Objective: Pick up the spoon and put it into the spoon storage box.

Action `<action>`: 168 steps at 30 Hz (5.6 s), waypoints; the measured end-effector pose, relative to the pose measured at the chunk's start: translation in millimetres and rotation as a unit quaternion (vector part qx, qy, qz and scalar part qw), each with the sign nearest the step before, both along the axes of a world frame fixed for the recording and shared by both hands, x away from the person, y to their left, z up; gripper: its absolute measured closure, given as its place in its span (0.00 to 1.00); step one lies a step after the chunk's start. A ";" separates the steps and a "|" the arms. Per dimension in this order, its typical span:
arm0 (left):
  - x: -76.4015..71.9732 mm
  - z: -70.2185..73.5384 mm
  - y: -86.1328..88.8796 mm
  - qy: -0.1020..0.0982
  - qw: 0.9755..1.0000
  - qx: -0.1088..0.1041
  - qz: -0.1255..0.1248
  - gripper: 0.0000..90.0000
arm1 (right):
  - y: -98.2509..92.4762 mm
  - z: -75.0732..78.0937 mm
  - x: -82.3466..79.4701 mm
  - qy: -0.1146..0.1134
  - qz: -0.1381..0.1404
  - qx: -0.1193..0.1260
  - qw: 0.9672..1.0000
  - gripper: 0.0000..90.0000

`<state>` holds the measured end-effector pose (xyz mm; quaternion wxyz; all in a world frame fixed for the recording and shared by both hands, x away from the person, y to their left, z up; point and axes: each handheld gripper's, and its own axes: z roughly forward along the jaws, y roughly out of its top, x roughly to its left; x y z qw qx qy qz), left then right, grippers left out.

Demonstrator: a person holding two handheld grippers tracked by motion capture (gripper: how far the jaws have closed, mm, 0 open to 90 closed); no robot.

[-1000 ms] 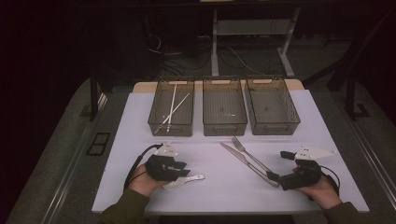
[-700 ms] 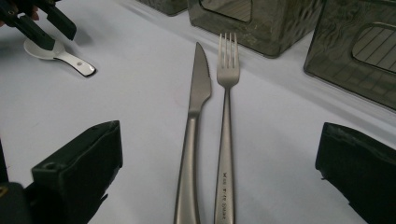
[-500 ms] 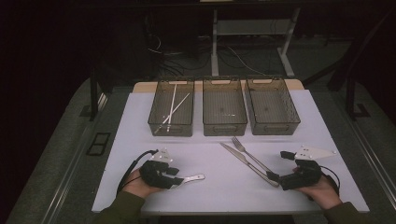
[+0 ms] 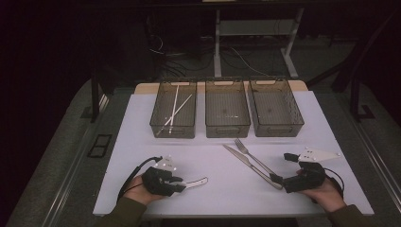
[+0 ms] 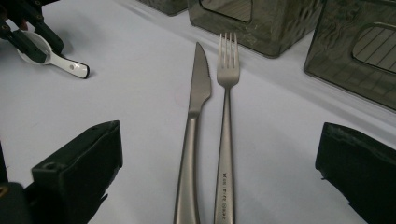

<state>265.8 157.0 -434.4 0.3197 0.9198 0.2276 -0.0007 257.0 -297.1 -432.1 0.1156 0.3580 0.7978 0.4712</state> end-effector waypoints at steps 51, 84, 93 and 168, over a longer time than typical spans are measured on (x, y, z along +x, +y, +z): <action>41.2 36.6 -16.4 -0.046 0.997 -0.053 0.027 0.86 | 2.6 -1.8 2.3 -0.004 0.001 0.004 1.000 0.01; 118.5 89.7 -76.0 -0.097 0.991 -0.091 0.012 0.86 | -1.6 -1.0 2.5 -0.004 -0.007 0.011 1.000 0.01; 144.8 95.7 -100.0 -0.103 0.991 -0.078 0.022 0.86 | -1.6 -0.7 2.1 -0.004 -0.006 0.012 1.000 0.01; 90.1 76.3 -81.3 -0.116 0.981 -0.149 0.050 0.35 | -3.0 -0.3 1.8 0.003 -0.004 0.013 1.000 0.01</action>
